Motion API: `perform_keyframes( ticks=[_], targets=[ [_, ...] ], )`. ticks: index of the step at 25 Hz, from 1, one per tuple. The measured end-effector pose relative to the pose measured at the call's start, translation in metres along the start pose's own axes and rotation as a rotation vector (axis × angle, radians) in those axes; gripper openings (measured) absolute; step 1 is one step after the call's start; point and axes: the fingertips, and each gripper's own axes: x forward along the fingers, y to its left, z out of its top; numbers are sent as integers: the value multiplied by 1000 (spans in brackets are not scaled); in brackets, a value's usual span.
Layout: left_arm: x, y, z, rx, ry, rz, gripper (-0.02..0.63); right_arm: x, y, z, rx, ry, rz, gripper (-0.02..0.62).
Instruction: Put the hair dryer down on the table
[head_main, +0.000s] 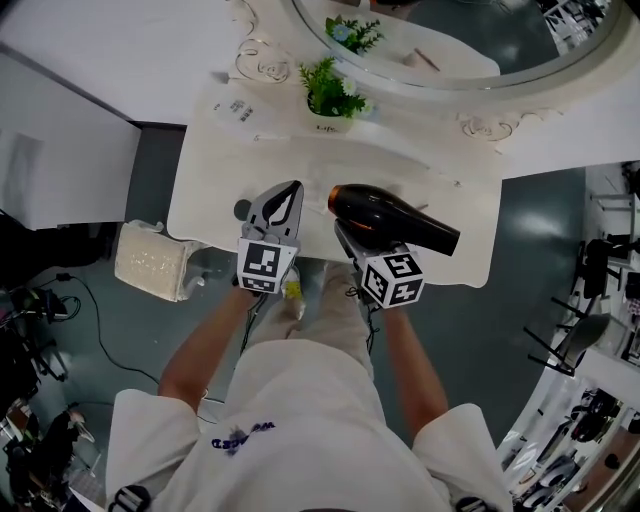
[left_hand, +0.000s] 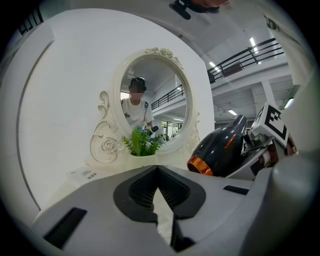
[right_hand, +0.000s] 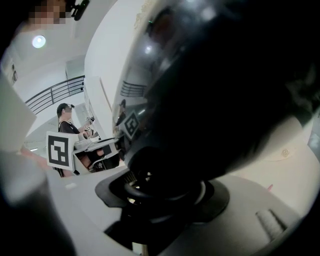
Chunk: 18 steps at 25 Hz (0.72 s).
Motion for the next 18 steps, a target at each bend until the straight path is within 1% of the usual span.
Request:
perform_keyframes(
  ticks=[4,9,18],
  targets=[
    [7,3,-7,-5,7,8,9,10,-4,-12,1,28,8,299],
    [14,1,-23,-25,38,23,9,23,-7,-15,-15,44,25,299],
    [23,6,-44,-36,78,47,9,40,-14,-29,3,73,38,298]
  ],
)
